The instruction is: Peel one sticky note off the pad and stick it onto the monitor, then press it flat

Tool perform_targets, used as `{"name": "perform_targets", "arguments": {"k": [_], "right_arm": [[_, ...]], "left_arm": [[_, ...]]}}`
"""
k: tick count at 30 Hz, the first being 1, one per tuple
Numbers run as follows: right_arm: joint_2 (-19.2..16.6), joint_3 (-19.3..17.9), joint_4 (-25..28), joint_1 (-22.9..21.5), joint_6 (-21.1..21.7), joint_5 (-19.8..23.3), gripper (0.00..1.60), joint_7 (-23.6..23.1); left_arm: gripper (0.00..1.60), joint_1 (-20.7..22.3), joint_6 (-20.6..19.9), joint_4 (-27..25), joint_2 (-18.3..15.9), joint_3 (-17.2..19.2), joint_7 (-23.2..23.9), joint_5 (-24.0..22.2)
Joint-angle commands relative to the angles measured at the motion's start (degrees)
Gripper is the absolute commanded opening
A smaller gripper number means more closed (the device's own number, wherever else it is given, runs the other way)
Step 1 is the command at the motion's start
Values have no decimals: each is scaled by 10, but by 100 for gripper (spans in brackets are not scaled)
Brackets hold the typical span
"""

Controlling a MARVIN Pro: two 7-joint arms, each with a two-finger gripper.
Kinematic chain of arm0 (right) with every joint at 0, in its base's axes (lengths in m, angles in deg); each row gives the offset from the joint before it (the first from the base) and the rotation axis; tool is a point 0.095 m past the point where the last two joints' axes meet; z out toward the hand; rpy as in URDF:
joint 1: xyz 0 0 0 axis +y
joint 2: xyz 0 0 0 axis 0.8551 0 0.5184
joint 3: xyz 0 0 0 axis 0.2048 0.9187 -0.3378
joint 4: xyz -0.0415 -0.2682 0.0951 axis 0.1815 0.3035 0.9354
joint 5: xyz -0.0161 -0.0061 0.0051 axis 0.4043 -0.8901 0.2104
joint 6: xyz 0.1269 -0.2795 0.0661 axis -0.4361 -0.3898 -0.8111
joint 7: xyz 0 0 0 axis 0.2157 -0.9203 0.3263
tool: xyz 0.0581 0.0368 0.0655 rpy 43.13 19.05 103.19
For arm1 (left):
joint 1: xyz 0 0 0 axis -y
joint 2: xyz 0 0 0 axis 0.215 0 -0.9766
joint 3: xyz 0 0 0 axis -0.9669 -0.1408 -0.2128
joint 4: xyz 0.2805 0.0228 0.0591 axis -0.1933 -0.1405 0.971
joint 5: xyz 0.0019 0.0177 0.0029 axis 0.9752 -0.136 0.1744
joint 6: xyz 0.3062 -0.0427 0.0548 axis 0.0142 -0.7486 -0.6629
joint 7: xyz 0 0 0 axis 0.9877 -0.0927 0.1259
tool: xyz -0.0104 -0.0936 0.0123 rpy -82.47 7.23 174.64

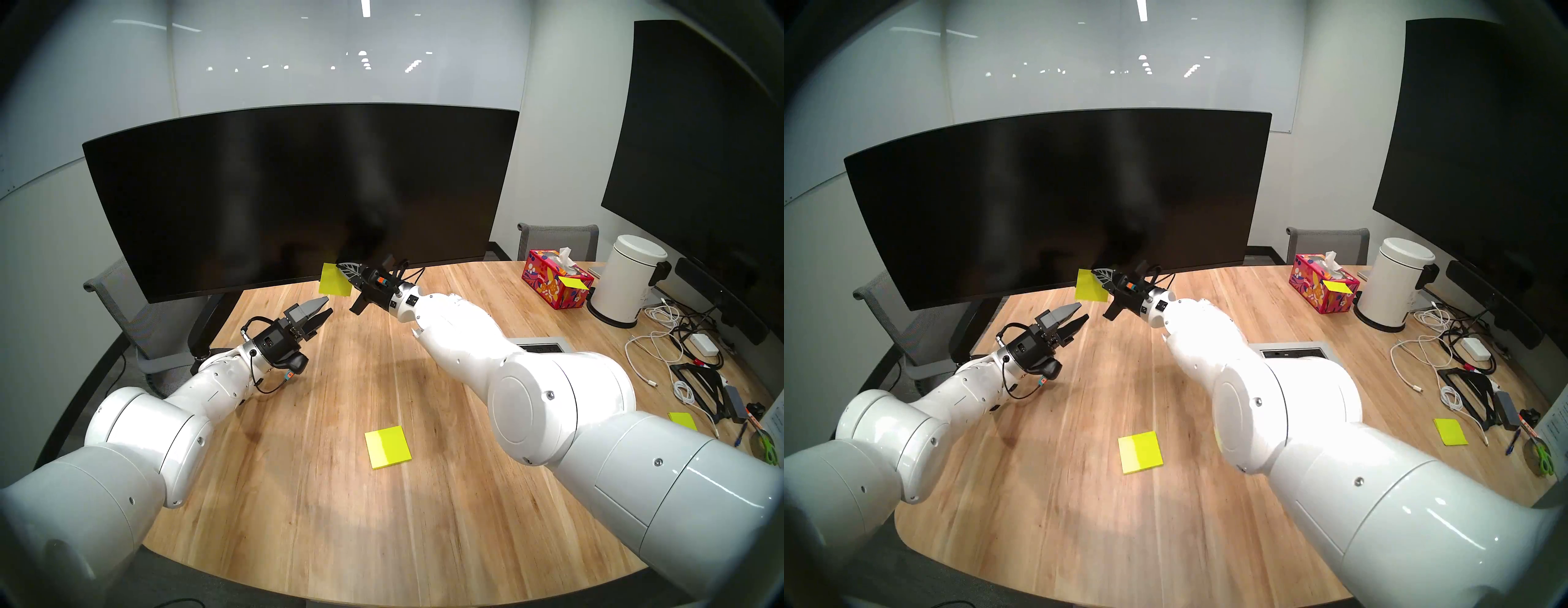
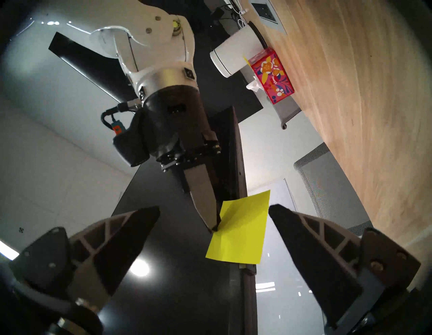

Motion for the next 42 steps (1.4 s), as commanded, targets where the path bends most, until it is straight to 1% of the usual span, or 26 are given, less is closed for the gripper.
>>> {"name": "perform_targets", "arguments": {"k": [1,4,6,10,11,12,13,20,22,23,24,25,27,29,30,31,34,42], "right_arm": [[1,0,8,-19,-9,0,0,3],[-1,0,8,-18,-10,-1,0,2],[-3,0,8,-16,-14,-1,0,-1],[-4,0,9,-13,-26,-2,0,-6],[-4,0,8,-11,-31,-2,0,-8],[-5,1,9,-10,-34,-3,0,-9],[-6,1,8,-8,-39,-4,0,-11],[-15,0,8,-1,-65,-4,0,-24],[-19,-1,8,0,-71,-3,0,-28],[-22,-2,8,1,-73,-3,0,-29],[-24,-3,8,1,-75,-2,0,-31],[-26,-3,8,2,-76,-2,0,-32],[-33,-5,8,4,-83,-1,0,-36],[-35,-6,8,5,-85,-1,0,-37],[-38,-7,8,5,-87,-1,0,-38],[-41,-9,8,6,-88,0,0,-39],[-48,-11,7,9,-94,0,0,-43],[-71,-20,7,17,-94,1,0,-51]], "left_arm": [[160,-23,12,-41,-17,7,-12,-11],[160,-37,20,-60,-24,12,-12,-17],[160,-54,29,-88,-31,19,-12,-27],[160,-64,40,-107,-34,23,-12,-33],[160,-73,48,-123,-37,24,-12,-35],[160,-73,51,-121,-35,24,-12,-37],[160,-83,58,-138,-37,26,-12,-40],[160,-115,98,-186,-37,29,-3,-56],[160,-123,114,-203,-35,31,13,-63],[160,-123,118,-209,-32,30,8,-63],[160,-123,123,-215,-31,31,30,-67],[160,-125,129,-225,-29,31,28,-68],[160,-128,144,-250,-27,32,45,-75],[160,-129,148,-258,-25,32,52,-77],[160,-127,152,-257,-24,33,67,-80],[160,-131,157,-274,-23,33,66,-82],[160,-136,172,-290,-19,34,86,-89],[160,-164,216,-346,-9,33,137,-108]]}}
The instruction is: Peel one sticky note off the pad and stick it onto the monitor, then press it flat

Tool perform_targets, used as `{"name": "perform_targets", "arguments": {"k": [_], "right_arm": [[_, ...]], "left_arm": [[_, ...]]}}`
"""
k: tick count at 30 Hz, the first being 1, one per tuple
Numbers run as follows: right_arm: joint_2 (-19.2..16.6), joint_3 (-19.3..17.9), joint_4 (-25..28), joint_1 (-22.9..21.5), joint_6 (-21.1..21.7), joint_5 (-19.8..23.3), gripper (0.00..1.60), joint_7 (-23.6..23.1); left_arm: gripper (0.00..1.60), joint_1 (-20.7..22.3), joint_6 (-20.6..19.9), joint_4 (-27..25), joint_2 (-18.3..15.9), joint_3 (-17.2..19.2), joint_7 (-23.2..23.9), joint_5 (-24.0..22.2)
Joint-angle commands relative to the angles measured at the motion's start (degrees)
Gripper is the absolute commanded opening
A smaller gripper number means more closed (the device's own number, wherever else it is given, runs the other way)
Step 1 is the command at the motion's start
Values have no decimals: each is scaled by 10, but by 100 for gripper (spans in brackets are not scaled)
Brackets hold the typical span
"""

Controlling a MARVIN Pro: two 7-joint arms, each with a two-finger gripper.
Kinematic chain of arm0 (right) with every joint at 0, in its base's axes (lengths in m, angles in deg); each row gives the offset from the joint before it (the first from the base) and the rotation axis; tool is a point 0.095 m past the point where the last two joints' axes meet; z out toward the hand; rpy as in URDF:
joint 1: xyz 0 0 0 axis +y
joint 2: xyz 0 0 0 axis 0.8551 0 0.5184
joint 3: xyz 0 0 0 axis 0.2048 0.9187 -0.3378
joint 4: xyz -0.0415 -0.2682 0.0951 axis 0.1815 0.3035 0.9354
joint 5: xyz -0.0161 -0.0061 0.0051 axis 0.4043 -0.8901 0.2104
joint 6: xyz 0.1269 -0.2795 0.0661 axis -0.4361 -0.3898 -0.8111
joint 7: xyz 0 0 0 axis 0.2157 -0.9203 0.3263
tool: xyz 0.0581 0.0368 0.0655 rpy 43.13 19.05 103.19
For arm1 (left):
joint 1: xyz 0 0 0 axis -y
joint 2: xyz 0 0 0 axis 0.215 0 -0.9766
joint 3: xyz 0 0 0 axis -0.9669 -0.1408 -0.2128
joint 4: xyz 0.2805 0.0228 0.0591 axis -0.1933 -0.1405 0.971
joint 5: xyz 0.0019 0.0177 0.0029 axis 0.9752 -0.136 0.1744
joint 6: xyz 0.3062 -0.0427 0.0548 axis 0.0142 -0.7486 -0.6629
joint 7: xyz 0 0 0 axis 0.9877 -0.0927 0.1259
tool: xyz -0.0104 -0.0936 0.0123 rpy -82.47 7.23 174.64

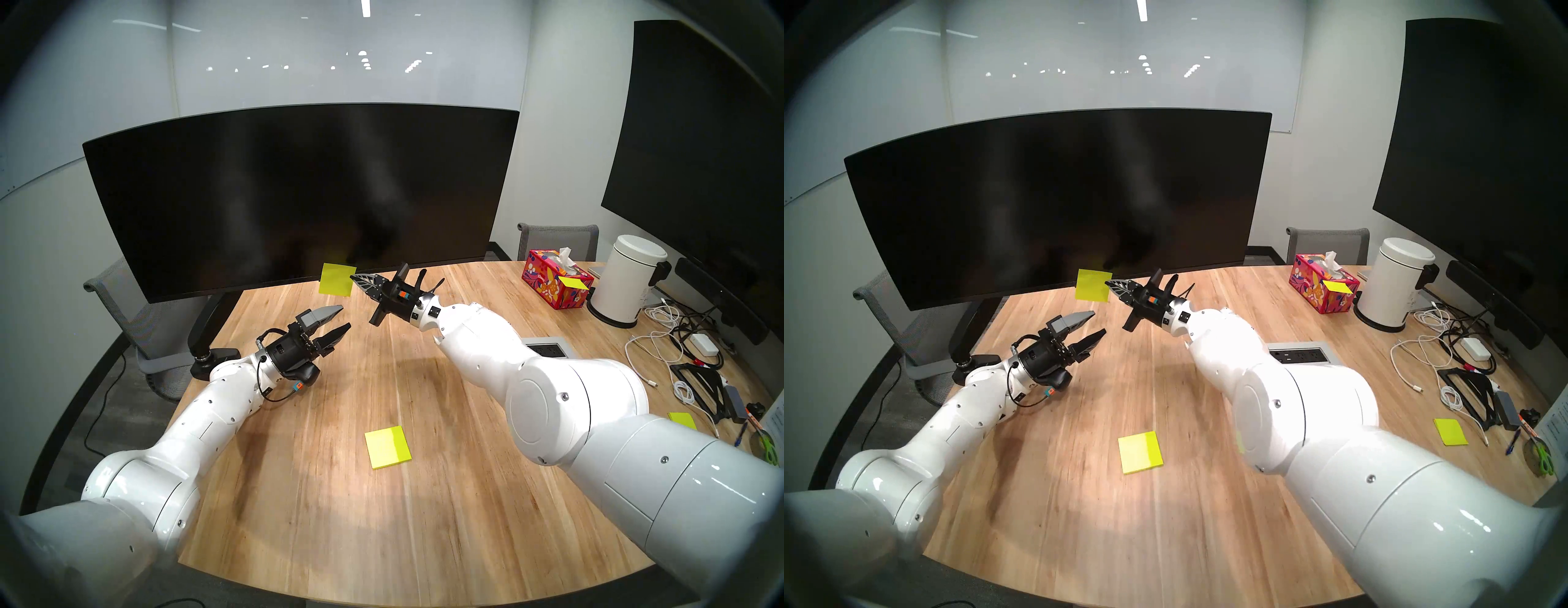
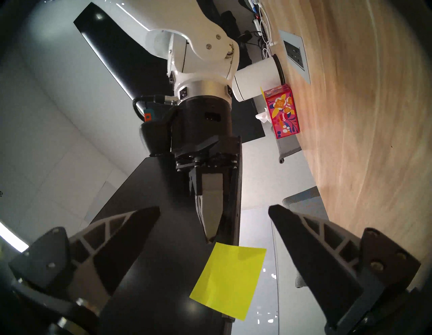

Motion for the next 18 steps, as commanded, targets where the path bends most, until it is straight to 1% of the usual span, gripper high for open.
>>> {"name": "perform_targets", "arguments": {"k": [1,12,16,17,18], "right_arm": [[-23,-7,7,-1,-6,6,0,2],[-51,-20,7,10,-6,7,0,2],[-61,-25,7,15,-6,7,0,3],[-64,-26,8,16,-6,8,0,3],[-66,-27,8,17,-6,8,0,3]], "left_arm": [[160,-16,36,-54,13,1,-40,-23],[160,-40,98,-127,24,8,26,-61],[160,-52,115,-160,19,15,50,-74],[160,-54,116,-160,16,16,55,-75],[160,-60,118,-173,14,17,60,-77]]}}
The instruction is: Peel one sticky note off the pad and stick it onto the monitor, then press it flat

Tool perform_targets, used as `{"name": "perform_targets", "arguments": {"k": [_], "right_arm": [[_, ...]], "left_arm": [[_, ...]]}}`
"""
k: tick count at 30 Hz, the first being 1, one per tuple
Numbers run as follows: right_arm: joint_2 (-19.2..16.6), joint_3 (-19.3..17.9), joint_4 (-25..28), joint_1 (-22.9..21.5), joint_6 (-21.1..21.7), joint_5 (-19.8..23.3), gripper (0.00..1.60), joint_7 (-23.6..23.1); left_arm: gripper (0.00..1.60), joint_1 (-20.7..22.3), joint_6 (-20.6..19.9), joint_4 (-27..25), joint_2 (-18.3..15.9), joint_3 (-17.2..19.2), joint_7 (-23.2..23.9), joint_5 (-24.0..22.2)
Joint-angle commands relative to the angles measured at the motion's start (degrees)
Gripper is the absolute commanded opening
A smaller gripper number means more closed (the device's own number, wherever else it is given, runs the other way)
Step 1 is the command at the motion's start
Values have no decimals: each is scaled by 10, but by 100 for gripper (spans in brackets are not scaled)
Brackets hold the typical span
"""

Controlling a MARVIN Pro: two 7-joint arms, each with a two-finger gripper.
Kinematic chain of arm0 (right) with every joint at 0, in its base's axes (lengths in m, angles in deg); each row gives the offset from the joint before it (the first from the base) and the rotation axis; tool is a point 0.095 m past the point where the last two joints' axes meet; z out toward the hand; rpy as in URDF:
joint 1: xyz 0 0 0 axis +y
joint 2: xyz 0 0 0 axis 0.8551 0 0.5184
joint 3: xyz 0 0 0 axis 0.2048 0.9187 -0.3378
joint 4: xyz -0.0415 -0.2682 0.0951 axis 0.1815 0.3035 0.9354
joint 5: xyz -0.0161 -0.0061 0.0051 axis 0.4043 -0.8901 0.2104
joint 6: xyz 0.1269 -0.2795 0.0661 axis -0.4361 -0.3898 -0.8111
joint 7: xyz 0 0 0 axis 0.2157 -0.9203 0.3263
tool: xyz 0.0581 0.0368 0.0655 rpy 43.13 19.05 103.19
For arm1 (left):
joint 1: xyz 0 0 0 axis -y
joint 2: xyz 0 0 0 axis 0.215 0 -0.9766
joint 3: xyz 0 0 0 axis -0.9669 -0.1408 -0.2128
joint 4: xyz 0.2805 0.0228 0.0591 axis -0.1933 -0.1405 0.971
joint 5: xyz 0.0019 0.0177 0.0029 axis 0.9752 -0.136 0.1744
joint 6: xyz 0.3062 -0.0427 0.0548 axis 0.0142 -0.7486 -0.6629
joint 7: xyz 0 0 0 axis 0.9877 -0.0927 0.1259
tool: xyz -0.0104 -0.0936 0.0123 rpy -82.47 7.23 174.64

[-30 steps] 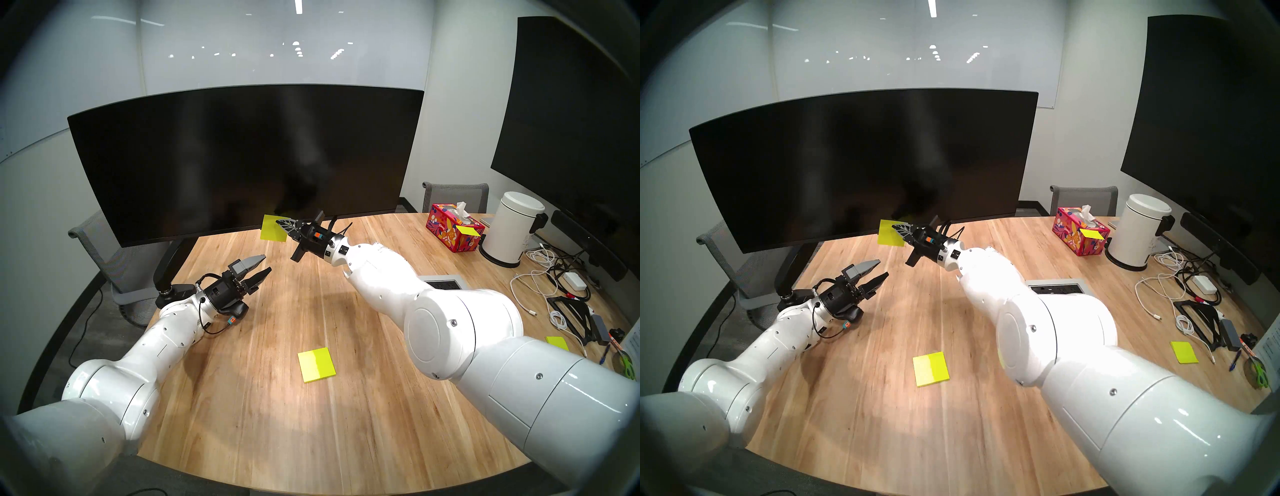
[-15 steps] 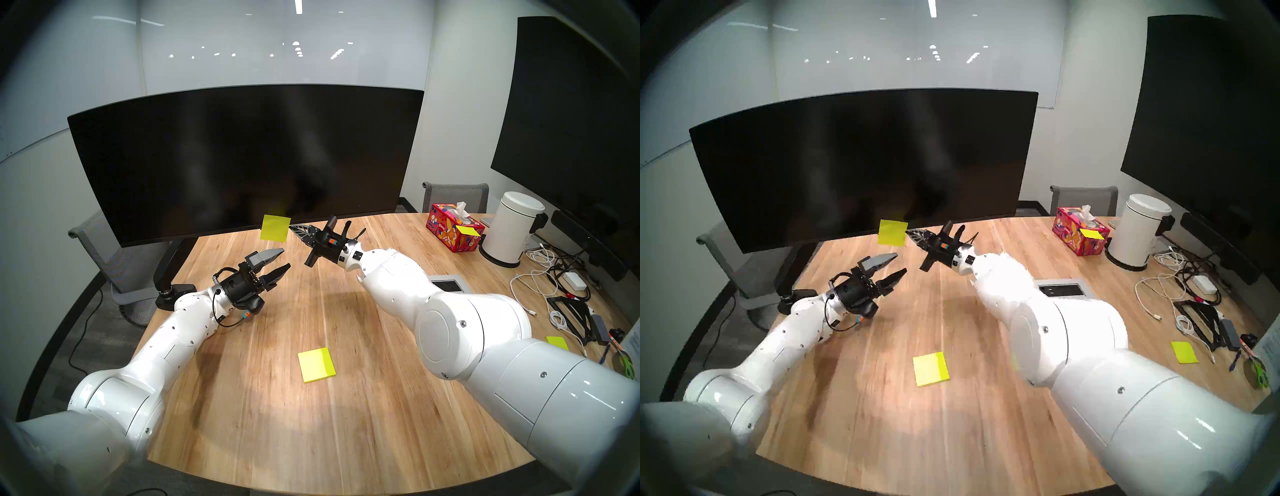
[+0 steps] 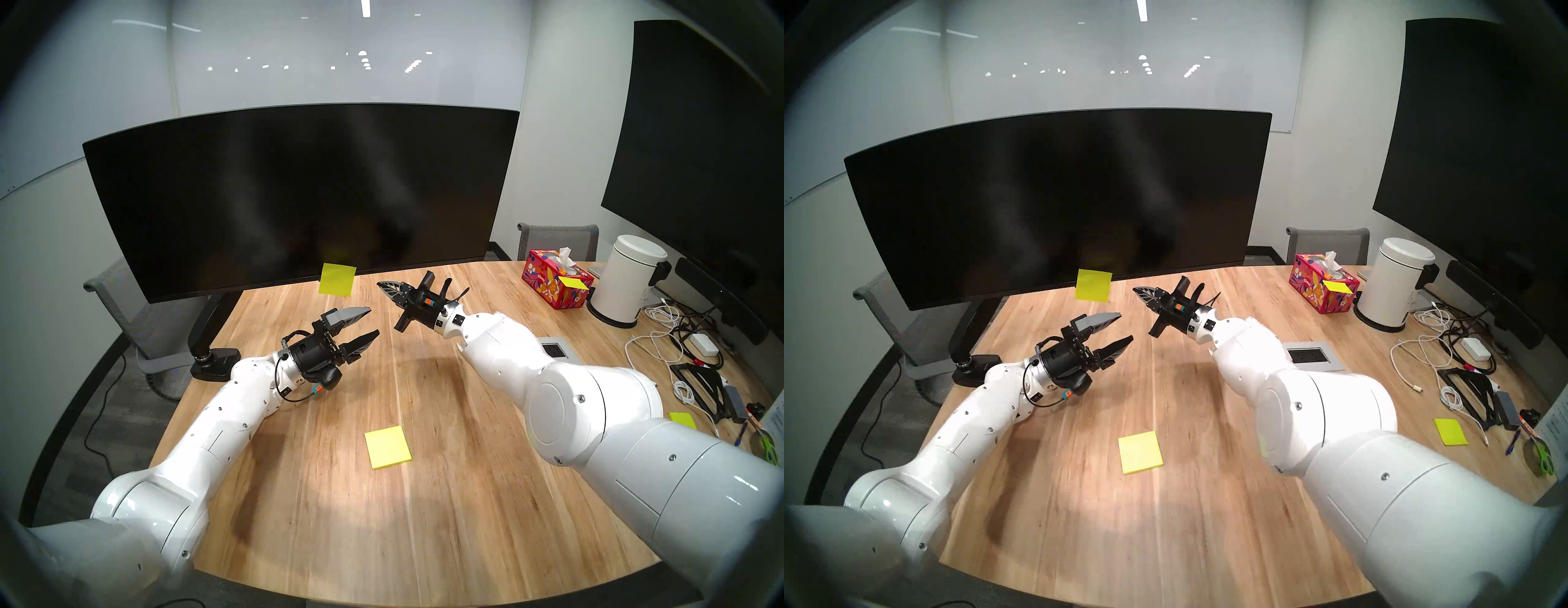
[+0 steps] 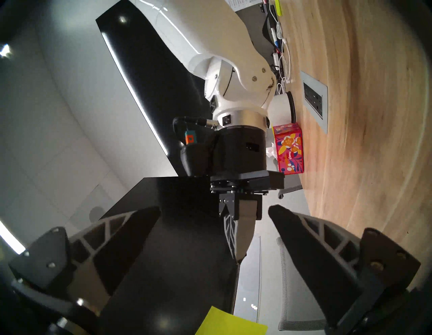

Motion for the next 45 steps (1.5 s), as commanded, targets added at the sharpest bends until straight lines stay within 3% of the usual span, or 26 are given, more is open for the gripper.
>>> {"name": "perform_targets", "arguments": {"k": [1,15,28,45], "right_arm": [[-23,-8,9,1,-3,7,0,3],[-70,-35,13,19,-3,15,0,8],[-89,-60,24,33,-3,28,0,8],[-110,-88,47,58,-3,45,0,2]], "left_arm": [[160,-17,20,-64,-8,13,-35,-24],[160,-88,6,-166,-63,43,3,-20],[160,-154,-35,-263,-109,80,-5,-10],[160,-230,-79,-316,-131,111,0,16]]}}
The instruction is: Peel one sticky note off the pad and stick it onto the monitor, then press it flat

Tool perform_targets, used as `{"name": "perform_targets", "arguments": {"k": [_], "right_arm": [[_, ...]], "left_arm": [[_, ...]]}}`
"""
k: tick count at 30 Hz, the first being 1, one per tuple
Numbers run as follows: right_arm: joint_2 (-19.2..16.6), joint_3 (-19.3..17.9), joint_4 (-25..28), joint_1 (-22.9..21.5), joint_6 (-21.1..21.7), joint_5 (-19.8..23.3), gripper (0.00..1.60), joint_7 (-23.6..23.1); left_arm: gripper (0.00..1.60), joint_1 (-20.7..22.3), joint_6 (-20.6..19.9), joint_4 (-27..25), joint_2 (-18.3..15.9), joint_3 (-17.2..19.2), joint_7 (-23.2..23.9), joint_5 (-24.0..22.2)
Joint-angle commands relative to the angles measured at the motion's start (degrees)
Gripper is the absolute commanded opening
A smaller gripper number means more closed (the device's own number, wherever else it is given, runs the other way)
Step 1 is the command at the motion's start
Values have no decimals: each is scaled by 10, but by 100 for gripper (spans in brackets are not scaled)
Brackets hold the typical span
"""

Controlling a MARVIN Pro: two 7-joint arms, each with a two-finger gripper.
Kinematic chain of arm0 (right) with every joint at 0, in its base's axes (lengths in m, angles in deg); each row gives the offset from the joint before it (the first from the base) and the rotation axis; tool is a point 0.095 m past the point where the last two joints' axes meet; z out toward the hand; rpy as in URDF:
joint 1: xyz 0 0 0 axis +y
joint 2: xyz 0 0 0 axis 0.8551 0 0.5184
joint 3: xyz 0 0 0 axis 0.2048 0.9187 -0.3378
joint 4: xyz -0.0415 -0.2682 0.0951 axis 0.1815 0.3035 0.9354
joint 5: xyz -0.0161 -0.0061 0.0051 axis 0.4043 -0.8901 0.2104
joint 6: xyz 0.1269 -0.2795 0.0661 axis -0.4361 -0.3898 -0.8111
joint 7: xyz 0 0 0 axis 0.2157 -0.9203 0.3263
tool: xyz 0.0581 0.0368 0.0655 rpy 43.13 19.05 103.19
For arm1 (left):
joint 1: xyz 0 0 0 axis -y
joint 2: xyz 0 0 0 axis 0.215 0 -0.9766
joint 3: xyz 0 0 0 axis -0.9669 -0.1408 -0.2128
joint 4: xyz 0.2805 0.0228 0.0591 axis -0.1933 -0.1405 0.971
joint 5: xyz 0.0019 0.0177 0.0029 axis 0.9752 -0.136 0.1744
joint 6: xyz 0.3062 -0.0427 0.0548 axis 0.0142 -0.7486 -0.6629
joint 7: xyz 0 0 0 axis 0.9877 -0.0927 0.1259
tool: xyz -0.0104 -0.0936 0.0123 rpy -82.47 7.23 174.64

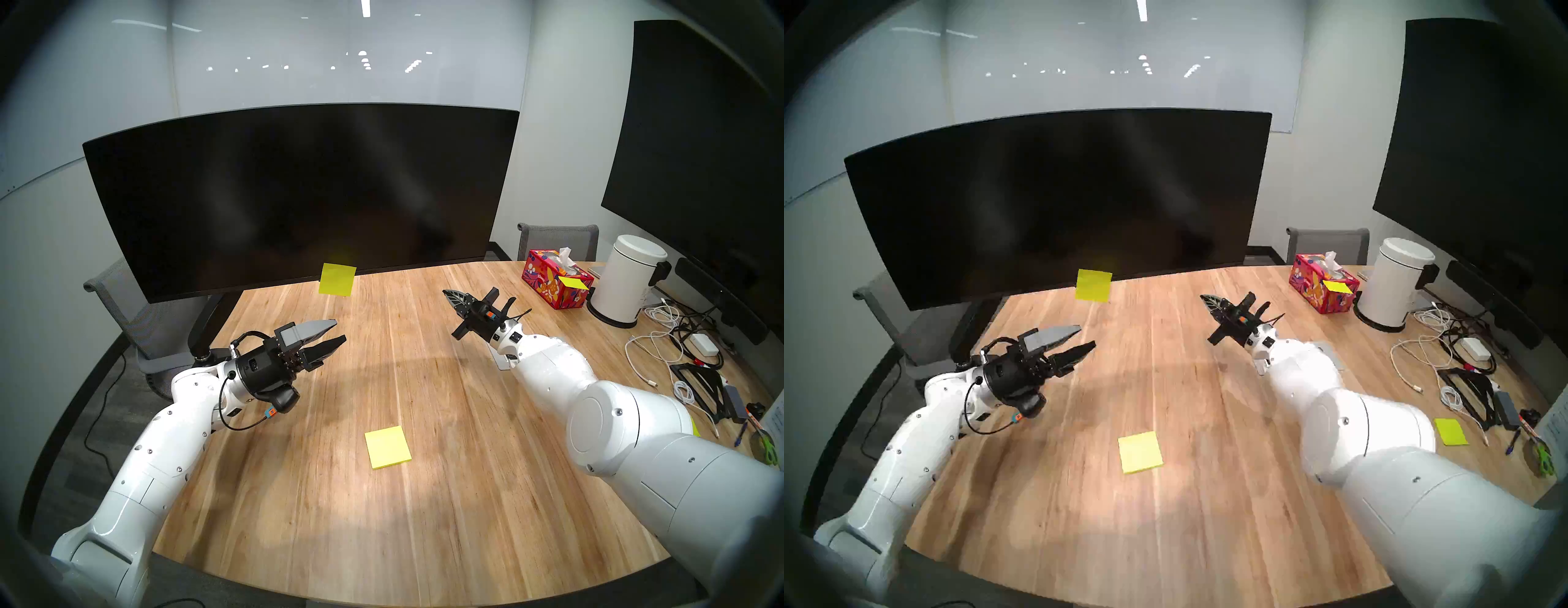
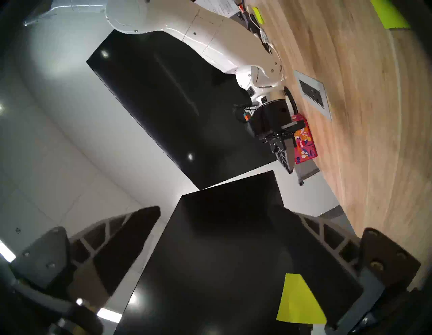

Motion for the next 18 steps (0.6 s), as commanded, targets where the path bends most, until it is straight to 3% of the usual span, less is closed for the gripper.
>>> {"name": "perform_targets", "arguments": {"k": [1,18], "right_arm": [[-15,-11,20,7,-3,15,0,-4],[-18,-32,49,41,-3,31,0,-32]], "left_arm": [[160,-28,-21,-32,-8,13,-3,4],[160,-72,-61,-74,-13,43,-1,24]]}}
